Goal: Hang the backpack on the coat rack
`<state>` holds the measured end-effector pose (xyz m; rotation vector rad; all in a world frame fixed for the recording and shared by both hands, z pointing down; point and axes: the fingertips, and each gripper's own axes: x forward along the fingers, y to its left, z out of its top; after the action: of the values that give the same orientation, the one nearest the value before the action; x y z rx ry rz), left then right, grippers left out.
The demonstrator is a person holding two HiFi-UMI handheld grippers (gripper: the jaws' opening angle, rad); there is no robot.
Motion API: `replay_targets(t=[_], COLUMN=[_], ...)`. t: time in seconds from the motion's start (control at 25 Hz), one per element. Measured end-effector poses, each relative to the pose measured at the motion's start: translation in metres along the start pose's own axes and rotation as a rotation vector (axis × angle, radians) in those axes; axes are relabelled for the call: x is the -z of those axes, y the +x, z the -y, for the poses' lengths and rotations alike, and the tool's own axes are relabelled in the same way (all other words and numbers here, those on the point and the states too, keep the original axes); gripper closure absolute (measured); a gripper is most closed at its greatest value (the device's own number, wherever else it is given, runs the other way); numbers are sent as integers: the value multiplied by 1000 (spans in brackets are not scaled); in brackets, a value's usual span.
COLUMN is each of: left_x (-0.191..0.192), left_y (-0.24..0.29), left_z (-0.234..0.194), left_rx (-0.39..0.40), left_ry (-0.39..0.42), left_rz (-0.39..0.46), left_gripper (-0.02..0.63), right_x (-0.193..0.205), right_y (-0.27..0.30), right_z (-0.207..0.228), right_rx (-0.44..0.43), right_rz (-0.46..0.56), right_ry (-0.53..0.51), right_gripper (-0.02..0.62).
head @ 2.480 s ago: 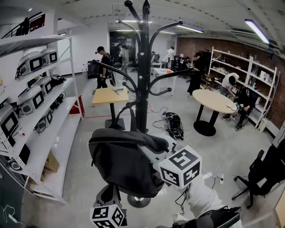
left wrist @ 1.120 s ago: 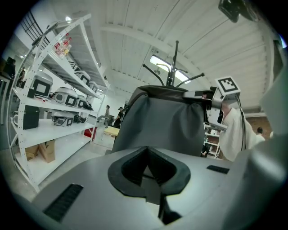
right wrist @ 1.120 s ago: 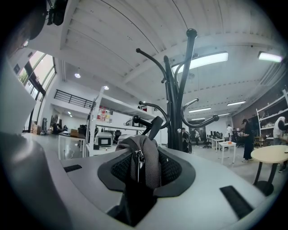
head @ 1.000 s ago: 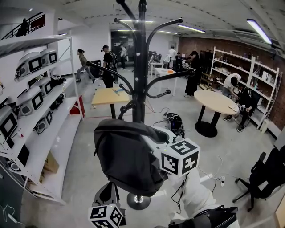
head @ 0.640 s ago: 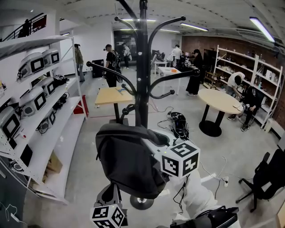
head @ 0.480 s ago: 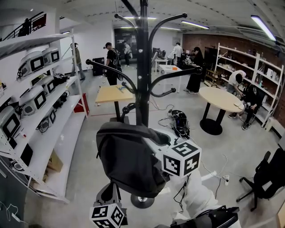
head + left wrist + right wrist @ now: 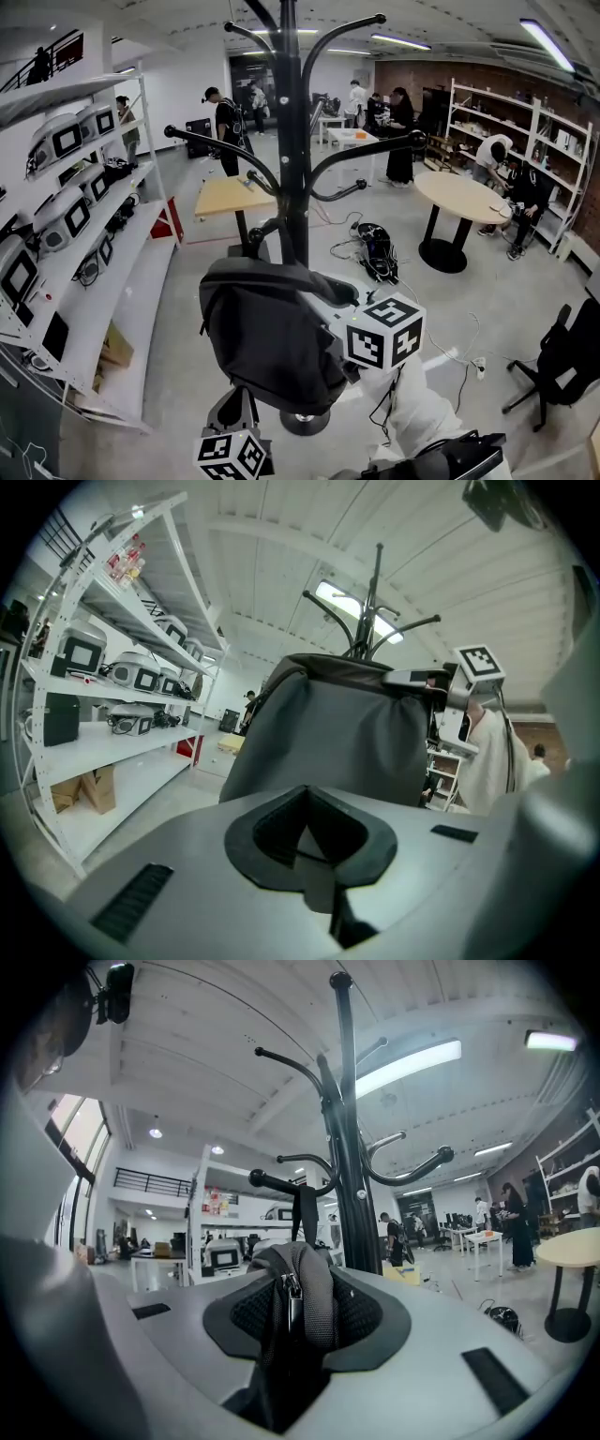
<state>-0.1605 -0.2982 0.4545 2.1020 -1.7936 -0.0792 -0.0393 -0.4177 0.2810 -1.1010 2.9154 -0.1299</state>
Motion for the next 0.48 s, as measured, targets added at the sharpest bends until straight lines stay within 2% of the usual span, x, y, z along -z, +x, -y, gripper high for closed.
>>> replay_targets(t=[0.48], left_x=[11], left_y=[9], left_z=[7], left_rx=[23], left_ry=[-8], left_rz=[-37], left_gripper=[603], right_x=[10], right_y=[0], right_z=[3], right_rx=[-56], right_rz=[-27], right_ry=[8], right_gripper=[460])
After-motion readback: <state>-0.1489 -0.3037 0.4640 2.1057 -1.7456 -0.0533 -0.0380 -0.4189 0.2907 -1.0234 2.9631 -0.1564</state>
